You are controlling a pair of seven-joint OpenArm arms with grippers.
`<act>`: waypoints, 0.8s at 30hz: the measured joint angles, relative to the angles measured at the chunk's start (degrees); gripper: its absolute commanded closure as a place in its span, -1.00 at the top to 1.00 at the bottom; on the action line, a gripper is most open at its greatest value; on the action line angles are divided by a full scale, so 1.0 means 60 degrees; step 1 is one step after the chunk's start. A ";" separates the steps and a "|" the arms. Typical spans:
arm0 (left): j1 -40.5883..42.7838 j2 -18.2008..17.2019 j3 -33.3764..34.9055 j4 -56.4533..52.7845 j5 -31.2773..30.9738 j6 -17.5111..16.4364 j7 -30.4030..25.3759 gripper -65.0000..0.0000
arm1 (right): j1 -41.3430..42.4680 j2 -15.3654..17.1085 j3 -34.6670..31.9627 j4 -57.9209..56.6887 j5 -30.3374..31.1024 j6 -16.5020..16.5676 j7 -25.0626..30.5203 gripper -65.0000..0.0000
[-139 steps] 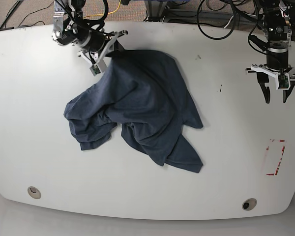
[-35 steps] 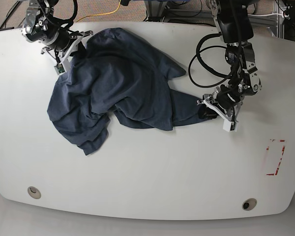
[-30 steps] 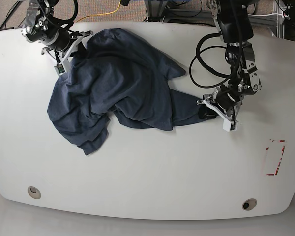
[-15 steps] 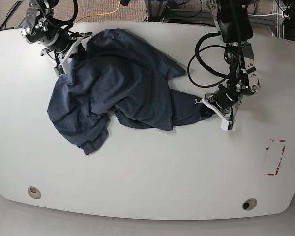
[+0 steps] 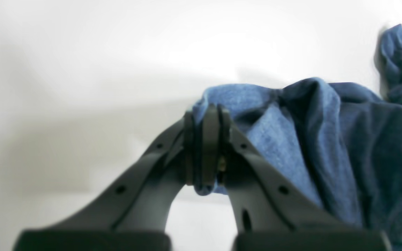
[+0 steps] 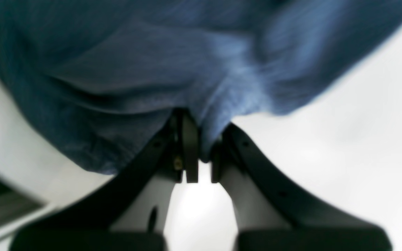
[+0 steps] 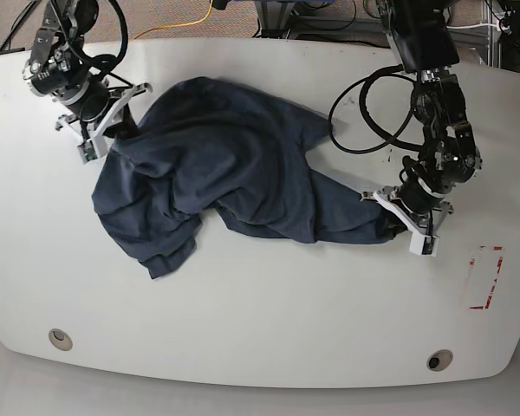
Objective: Layout the t-shirt on the table in an organized manner, then fold the t-shirt properly
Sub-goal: 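Lift the t-shirt with both grippers and stretch it apart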
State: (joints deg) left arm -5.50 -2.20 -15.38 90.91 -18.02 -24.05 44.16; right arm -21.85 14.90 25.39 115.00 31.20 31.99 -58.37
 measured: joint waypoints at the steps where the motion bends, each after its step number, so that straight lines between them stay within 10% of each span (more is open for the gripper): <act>1: -0.0044 -0.0091 -0.0011 0.0113 0.0007 0.0000 0.0044 -1.00 | 0.0149 -0.0022 0.0160 -0.0004 -0.0029 0.0055 -0.0015 -1.00; 12: -0.1151 -0.1177 -0.0091 0.1366 0.0000 0.0004 0.0011 -1.00 | 0.1814 0.0062 0.1275 -0.0047 -0.0018 0.1359 -0.0073 -1.00; 24: -0.2834 -0.1264 -0.0015 0.2266 -0.0004 0.0004 0.0521 -1.00 | 0.4113 0.0525 0.1293 -0.0080 -0.0040 0.1355 -0.0135 -1.00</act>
State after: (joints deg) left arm -22.50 -9.78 -15.46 104.51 -18.04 -24.03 47.29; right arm 2.83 18.04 33.15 114.52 30.96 40.12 -59.18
